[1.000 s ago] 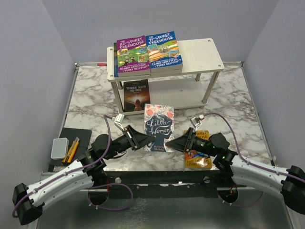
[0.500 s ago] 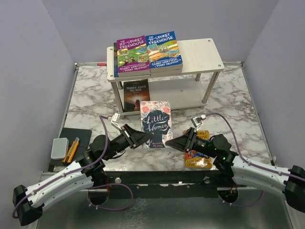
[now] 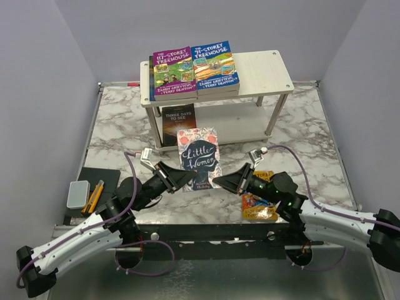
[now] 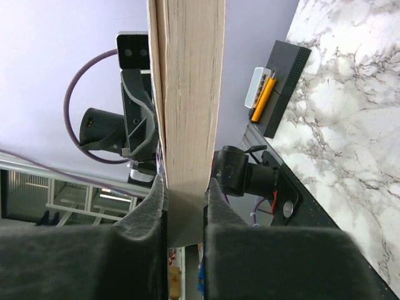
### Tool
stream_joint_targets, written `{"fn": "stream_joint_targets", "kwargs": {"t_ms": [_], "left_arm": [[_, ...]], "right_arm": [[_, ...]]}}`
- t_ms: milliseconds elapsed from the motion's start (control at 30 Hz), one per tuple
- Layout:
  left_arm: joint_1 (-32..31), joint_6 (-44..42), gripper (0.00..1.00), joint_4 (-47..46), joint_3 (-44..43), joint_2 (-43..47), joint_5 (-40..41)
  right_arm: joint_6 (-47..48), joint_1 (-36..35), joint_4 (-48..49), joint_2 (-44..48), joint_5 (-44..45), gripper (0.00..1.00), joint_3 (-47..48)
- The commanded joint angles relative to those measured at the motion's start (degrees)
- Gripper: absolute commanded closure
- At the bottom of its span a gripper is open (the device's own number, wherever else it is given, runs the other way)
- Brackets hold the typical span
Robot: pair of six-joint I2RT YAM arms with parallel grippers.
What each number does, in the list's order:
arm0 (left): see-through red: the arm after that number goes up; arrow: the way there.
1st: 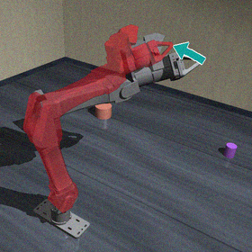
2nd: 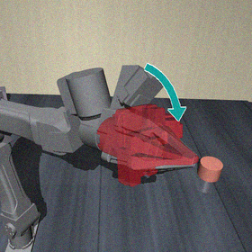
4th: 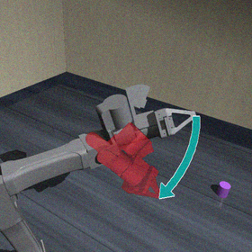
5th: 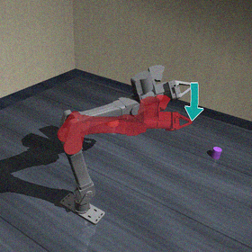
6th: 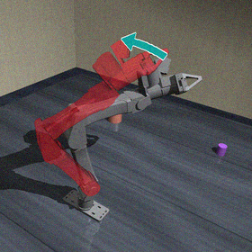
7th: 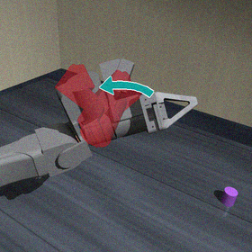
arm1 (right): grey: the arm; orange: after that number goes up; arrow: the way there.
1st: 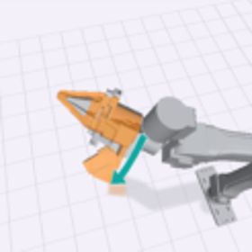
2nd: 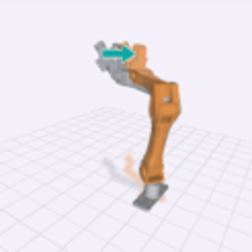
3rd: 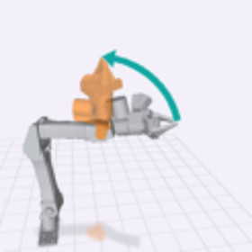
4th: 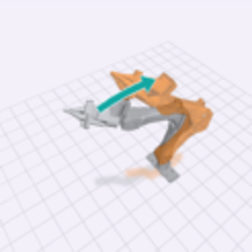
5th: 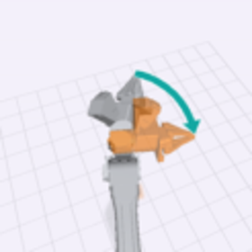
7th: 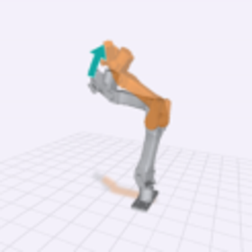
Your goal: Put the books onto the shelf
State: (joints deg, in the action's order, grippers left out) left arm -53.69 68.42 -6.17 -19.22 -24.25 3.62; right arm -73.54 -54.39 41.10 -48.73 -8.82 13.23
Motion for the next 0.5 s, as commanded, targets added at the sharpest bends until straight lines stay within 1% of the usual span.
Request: {"fn": "stream_joint_targets", "kwargs": {"t_ms": [0,33,67,133,167,200,233,333,467], "left_arm": [[-0.1,-1.7,1.0,5.6,-0.2,0.3,3.9],[-0.1,-1.8,0.95,8.0,-0.4,0.3,5.0],[-0.1,-2.0,0.85,10.4,-0.6,0.3,6.0],[-0.1,-2.5,0.63,14.8,-1.5,0.6,8.2],[-0.1,-2.8,0.55,16.9,-2.0,0.8,9.3],[-0.1,-3.1,0.45,19.1,-2.6,0.9,10.4],[-0.1,-3.6,0.38,21.0,-3.7,1.0,11.5],[-0.1,-5.0,0.33,26.8,-6.6,0.7,14.6],[-0.1,-7.3,0.22,34.3,-11.5,-0.2,19.2]], "right_arm": [[0.2,-0.4,2.2,-1.1,4.9,1.0,2.0],[0.4,-0.4,1.6,-0.8,5.8,1.0,1.9],[0.5,-0.4,0.4,-0.4,6.7,1.0,1.9],[1.2,-0.4,-2.3,0.4,8.3,1.0,2.3],[1.4,-0.4,-3.9,0.8,9.5,1.0,2.8],[1.7,-0.4,-5.8,1.2,11.0,1.0,3.3],[2.3,-0.4,-6.9,1.3,11.7,1.0,3.7],[3.7,-0.4,-8.4,1.0,13.3,1.0,5.3],[6.1,-0.3,-10.0,-0.7,14.5,1.0,8.4]]}}
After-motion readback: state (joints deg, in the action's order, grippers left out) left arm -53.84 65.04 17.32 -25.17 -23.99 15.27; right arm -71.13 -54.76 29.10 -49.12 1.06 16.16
